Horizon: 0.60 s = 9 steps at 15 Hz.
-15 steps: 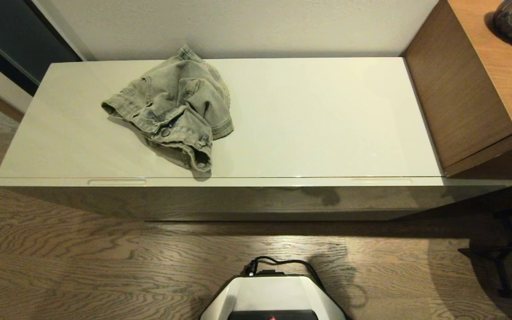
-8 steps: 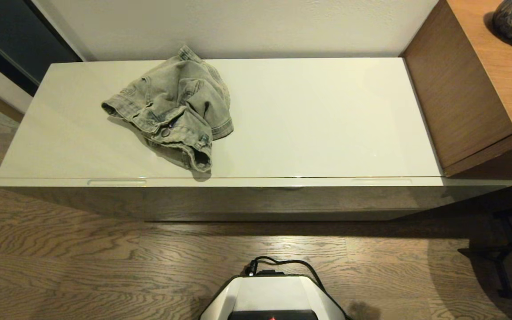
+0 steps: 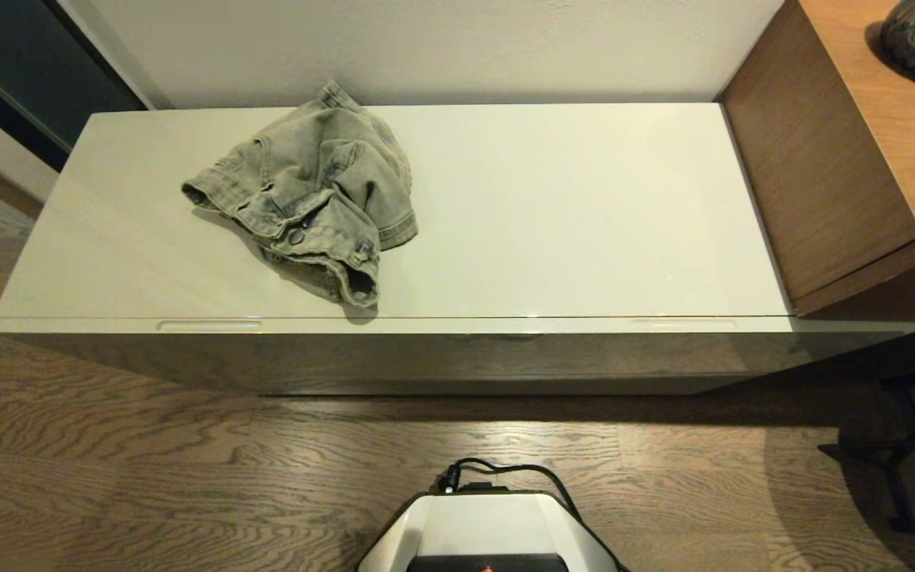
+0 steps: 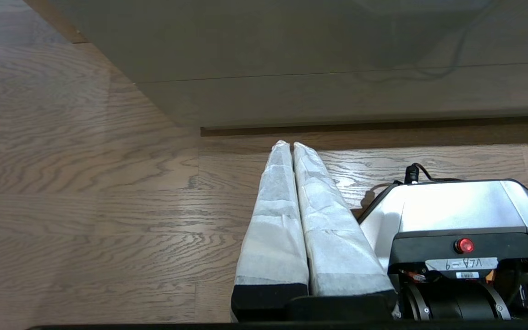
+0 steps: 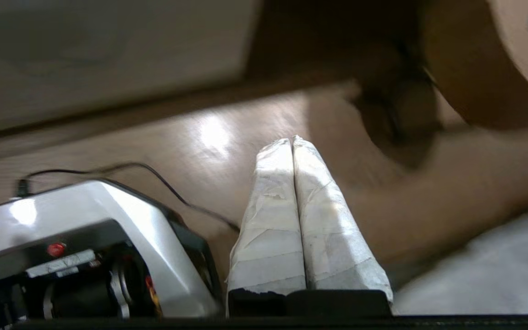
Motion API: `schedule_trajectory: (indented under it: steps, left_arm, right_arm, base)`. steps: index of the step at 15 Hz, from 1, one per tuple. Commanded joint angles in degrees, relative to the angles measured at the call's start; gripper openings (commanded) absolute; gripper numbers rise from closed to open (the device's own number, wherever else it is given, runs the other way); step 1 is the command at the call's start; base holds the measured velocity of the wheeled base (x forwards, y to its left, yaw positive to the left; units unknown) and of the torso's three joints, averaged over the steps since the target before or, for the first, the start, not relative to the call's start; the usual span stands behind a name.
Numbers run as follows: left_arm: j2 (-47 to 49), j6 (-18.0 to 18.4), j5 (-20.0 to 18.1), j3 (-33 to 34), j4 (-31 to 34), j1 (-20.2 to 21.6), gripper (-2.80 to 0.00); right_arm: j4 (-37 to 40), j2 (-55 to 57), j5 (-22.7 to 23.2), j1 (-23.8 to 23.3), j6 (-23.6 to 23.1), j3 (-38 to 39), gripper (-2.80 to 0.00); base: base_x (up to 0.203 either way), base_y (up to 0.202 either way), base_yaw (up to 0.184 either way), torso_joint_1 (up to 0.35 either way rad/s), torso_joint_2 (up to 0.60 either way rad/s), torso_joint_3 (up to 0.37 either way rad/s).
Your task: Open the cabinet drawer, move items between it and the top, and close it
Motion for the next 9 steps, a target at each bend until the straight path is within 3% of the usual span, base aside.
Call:
schedule_trajectory:
  steps: [1,4,6,7,8,9]
  left_arm:
    - [0.1,0.0,0.0,0.0,0.0,0.0,-2.80]
    - [0.1,0.0,0.0,0.0,0.1,0.0,-2.80]
    - [0.1,0.0,0.0,0.0,0.0,0.0,-2.80]
    - [0.1,0.0,0.0,0.0,0.0,0.0,-2.80]
    - [0.1,0.0,0.0,0.0,0.1,0.0,-2.80]
    - [0.1,0.0,0.0,0.0,0.0,0.0,-2.80]
  right_arm:
    - [-11.8,-7.8,3.1,0.6,-3.6,11.2,-2.80]
    - [-37.5,-9.5,7.0,0.8,-5.7,24.7,-2.80]
    - [-47.4,-9.8,11.5,0.9,-6.1,29.7,-2.80]
    - [-53.0,-9.9,16.9,0.9,-6.0,34.2,-2.80]
    - [-56.5,-9.9,21.3,0.9,-5.6,36.9,-2.80]
    - [-55.9,-9.9,22.9,0.9,-5.1,37.5,-2.80]
  base:
    - [0.000,0.000,0.000,0.000,0.00,0.000]
    - [0.000,0.000,0.000,0.000,0.00,0.000]
    - [0.000,0.000,0.000,0.000,0.00,0.000]
    - [0.000,0.000,0.000,0.000,0.00,0.000]
    - [0.000,0.000,0.000,0.000,0.00,0.000]
    - [0.000,0.000,0.000,0.000,0.00,0.000]
